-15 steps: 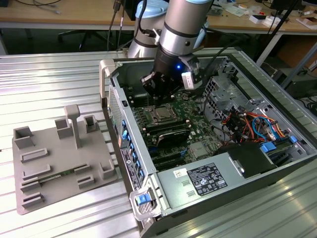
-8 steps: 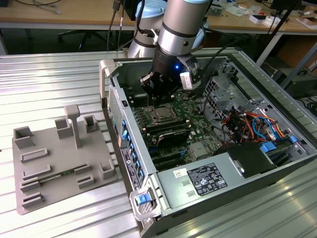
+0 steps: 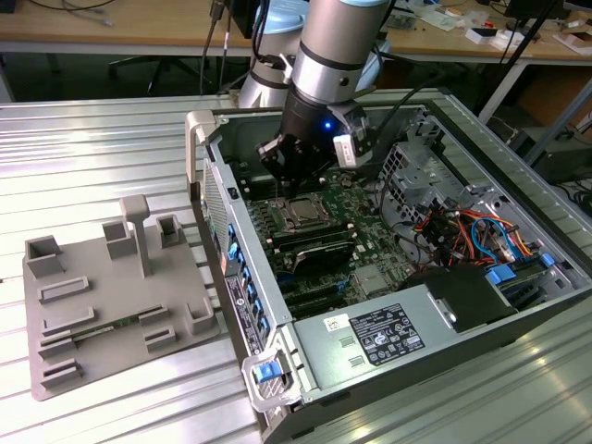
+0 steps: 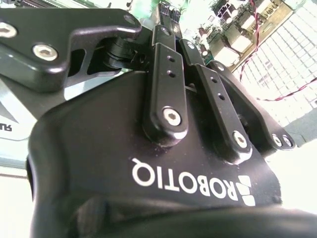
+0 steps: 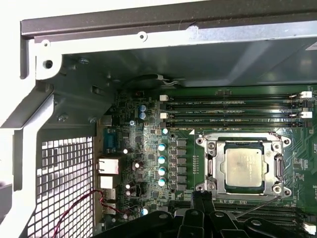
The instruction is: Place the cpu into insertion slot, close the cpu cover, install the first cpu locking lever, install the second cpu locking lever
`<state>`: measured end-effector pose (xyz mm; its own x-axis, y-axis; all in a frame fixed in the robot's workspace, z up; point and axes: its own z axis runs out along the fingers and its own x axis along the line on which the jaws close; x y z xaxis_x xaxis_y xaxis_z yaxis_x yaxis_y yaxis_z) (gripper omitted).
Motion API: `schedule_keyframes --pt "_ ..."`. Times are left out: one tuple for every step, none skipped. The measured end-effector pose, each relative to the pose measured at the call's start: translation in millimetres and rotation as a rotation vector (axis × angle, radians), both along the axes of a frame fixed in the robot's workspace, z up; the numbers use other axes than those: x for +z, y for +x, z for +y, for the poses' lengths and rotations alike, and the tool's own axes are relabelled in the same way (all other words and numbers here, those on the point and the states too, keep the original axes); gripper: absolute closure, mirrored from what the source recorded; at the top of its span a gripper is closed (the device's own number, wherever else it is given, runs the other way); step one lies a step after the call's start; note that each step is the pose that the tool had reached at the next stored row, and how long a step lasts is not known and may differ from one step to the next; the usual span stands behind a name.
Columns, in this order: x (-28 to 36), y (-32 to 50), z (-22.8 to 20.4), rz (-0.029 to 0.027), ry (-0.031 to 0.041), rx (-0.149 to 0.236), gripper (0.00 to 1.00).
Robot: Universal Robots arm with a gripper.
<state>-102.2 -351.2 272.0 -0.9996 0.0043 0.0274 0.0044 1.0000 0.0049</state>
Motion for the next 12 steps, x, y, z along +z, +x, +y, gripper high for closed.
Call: schedule_keyframes --pt "0.0 -0.4 0.0 0.0000 0.0000 0.000 0.89" --pt "0.0 -1.0 0.0 0.0000 0.0000 0.000 0.89" --pt "0.0 -1.4 0.0 0.0000 0.0000 0.000 0.89" --pt "0.0 -2.0 0.0 0.0000 0.0000 0.000 0.89" --pt "0.0 -2.4 0.0 0.0000 0.0000 0.000 0.89" --pt "0.0 -2.8 0.0 0.0000 0.0000 0.000 0.89" --pt "0.0 -3.2 0.0 0.0000 -0.0001 0.000 0.89" --pt "0.0 -3.7 0.0 0.0000 0.0000 0.000 0.89" --pt "0.0 -4.0 0.0 0.0000 0.0000 0.000 0.89" --pt "0.0 -4.3 0.0 0.0000 0.0000 0.000 0.89" --pt "0.0 -4.7 0.0 0.0000 0.0000 0.000 0.89" --pt "0.0 -5.0 0.0 0.0000 0.0000 0.000 0.89"
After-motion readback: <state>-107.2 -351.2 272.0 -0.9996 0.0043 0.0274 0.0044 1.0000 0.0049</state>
